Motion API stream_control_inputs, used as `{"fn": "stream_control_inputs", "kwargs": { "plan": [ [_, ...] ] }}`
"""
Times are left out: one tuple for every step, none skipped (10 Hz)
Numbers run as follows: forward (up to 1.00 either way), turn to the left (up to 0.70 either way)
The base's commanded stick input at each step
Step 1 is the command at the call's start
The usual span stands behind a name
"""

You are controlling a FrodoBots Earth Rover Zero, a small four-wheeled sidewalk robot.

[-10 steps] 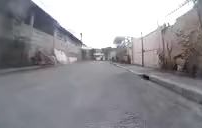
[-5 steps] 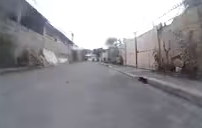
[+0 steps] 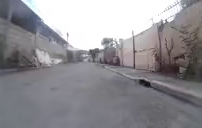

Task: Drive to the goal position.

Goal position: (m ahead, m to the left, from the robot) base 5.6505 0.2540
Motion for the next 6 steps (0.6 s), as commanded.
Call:
{"fn": "stream_control_inputs", "kwargs": {
  "plan": [
    [1.0,0.0],
    [1.0,0.0],
    [1.0,0.0],
    [1.0,0.0],
    [1.0,0.0],
    [1.0,0.0]
  ]
}}
